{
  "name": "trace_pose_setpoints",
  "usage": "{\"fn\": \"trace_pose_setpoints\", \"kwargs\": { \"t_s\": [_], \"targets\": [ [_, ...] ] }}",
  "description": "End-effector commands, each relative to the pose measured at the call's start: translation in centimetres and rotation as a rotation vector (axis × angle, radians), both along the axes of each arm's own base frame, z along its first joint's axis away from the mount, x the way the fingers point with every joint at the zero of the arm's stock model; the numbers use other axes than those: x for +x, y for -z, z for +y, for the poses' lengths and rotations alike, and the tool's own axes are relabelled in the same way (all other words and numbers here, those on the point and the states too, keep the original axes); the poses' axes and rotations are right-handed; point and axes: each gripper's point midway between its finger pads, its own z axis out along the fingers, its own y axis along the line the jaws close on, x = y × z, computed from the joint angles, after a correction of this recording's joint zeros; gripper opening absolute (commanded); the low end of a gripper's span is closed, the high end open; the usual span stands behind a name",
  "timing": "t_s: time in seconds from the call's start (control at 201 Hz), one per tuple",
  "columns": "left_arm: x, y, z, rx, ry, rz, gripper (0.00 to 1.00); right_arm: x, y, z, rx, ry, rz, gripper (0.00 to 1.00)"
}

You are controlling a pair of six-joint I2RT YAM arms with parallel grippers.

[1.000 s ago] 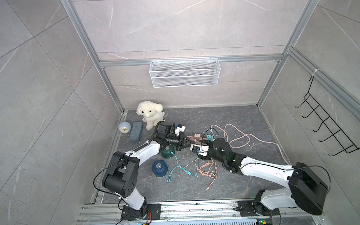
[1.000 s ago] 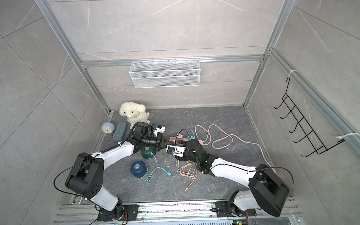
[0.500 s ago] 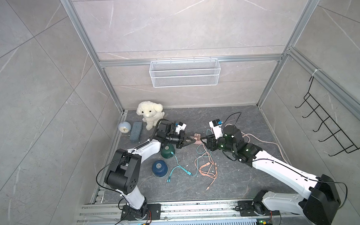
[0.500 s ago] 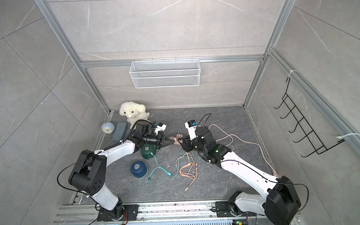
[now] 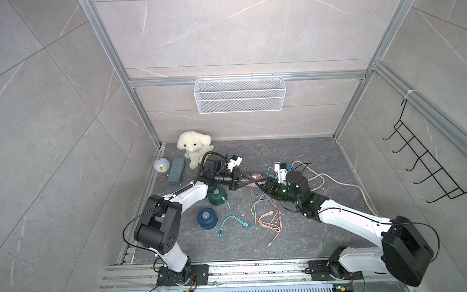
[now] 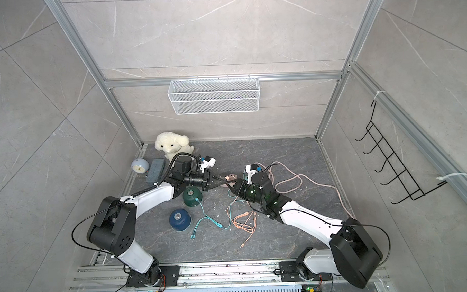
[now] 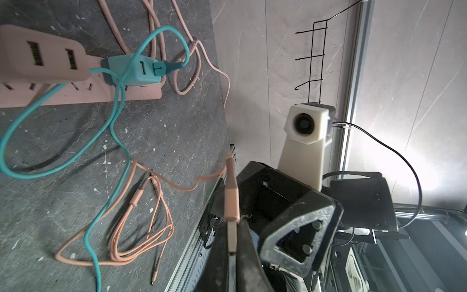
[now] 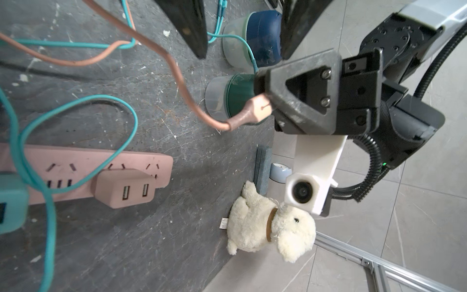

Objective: Charge the cordless meat grinders
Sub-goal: Pick up the charging cable from the center of the board.

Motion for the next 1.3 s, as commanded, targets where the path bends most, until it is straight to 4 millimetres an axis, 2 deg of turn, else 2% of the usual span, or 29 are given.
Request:
{"fn": "trace_pose_setpoints", "kwargs": {
  "t_s": [0.0,0.164,0.338,0.602,0.801,0.846,0.926,1.04,1.125,1.204,1.299],
  "targets": [
    [-0.7,-2.9,0.1,-0.062,0.021,-0.068,0.00,1.3,-1.6,0.6,0.119,0.048,-0.042,0.49],
    [-0.9,-2.6,0.2,-0.069,0.014,-0.057,0.00,2.4,-2.7,1.2,0.204,0.064,-0.092,0.46],
    [-1.0,-2.9,0.3,-0.090,0.002,-0.059,0.00,2.8,-2.6,1.4,0.203,0.067,-0.086,0.40],
    [-1.3,-4.0,0.0,-0.126,0.018,-0.079,0.00,3.2,-2.5,1.8,0.226,0.060,-0.087,0.25],
    [-1.7,-4.0,-0.2,-0.127,0.031,-0.058,0.00,3.4,-3.4,1.5,0.245,0.064,-0.103,0.07],
    [-1.8,-4.1,-0.2,-0.126,0.033,-0.055,0.09,3.5,-3.2,1.1,0.248,0.073,-0.086,0.05],
    [-1.7,-4.8,0.1,-0.127,0.026,-0.068,0.38,3.7,-2.8,0.0,0.270,0.094,-0.043,0.02],
    [-1.0,-6.1,1.4,-0.111,-0.028,-0.122,0.66,3.8,-2.5,-1.5,0.307,0.114,0.019,0.01],
    [-0.4,-6.9,2.7,-0.103,-0.073,-0.155,0.74,3.9,-2.3,-2.5,0.351,0.116,0.068,0.00],
    [0.0,-6.9,3.6,-0.090,-0.108,-0.171,0.75,3.9,-2.2,-3.0,0.383,0.108,0.109,0.00],
    [0.4,-6.1,4.4,-0.074,-0.139,-0.163,0.75,3.8,-2.3,-3.4,0.417,0.102,0.151,0.00]
  ]
}}
